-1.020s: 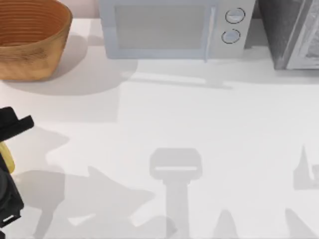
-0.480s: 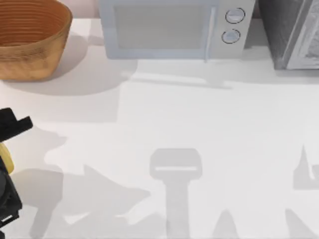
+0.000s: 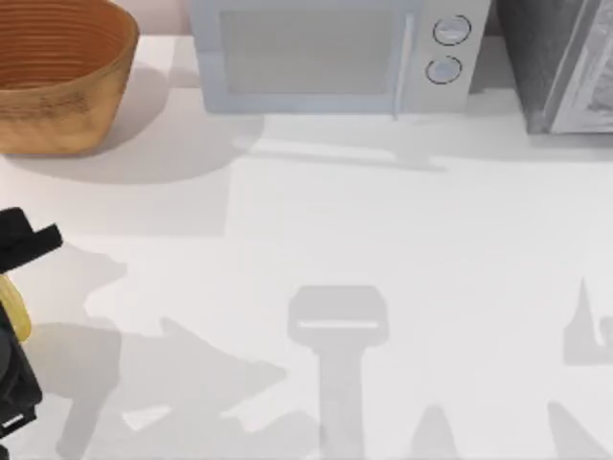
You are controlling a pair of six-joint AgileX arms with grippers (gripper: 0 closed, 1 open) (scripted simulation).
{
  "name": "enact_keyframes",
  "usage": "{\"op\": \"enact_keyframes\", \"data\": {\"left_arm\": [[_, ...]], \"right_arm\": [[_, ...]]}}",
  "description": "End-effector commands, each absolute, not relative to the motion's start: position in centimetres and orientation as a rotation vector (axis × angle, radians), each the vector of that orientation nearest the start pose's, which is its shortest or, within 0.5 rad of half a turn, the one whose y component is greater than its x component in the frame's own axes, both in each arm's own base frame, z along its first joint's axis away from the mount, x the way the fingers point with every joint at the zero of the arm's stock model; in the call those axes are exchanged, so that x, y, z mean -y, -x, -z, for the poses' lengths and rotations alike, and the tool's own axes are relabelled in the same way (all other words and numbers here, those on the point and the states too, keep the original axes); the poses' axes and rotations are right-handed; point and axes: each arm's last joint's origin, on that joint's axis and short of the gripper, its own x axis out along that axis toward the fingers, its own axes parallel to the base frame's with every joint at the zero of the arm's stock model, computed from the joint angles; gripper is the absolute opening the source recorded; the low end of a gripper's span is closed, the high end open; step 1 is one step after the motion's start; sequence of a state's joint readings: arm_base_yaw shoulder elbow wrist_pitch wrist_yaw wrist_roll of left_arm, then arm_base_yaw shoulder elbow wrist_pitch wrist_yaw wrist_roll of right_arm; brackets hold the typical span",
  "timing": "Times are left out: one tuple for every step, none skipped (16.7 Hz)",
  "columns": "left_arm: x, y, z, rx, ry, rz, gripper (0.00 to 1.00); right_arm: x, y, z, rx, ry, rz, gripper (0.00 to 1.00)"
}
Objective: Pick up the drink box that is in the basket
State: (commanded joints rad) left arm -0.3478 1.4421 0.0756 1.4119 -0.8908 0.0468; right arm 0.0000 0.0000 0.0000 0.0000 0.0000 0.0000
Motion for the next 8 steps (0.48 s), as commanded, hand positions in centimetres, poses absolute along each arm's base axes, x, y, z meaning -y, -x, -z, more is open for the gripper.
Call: {"op": "enact_keyframes", "data": {"left_arm": [[4.08,-18.37,-13.67,0.015,-0.006,-0.558,0.90],[4.08,-18.37,-13.67,0.015,-0.006,-0.558,0.98],[4.08,-18.37,-13.67,0.015,-0.006,-0.558,1.00],[4.08,-18.37,-13.67,0.015,-0.006,-0.558,1.00],[4.08,-18.37,-13.67,0.015,-0.006,-0.558,1.00],[4.08,-18.37,-13.67,0.015,-0.006,-0.558,1.00],[4.08,-18.37,-13.67,0.015,-0.006,-0.558,1.00],[4.08,-18.37,-13.67,0.015,-0.006,-0.558,1.00]], "right_arm": [[0.12,-10.57,-16.00,0.000,0.000,0.000,1.00],[0.12,-10.57,-16.00,0.000,0.000,0.000,1.00],[0.12,-10.57,-16.00,0.000,0.000,0.000,1.00],[0.12,-10.57,-16.00,0.000,0.000,0.000,1.00],[0.12,-10.57,-16.00,0.000,0.000,0.000,1.00],[0.12,-10.57,-16.00,0.000,0.000,0.000,1.00],[0.12,-10.57,-16.00,0.000,0.000,0.000,1.00],[0.12,-10.57,-16.00,0.000,0.000,0.000,1.00]]}}
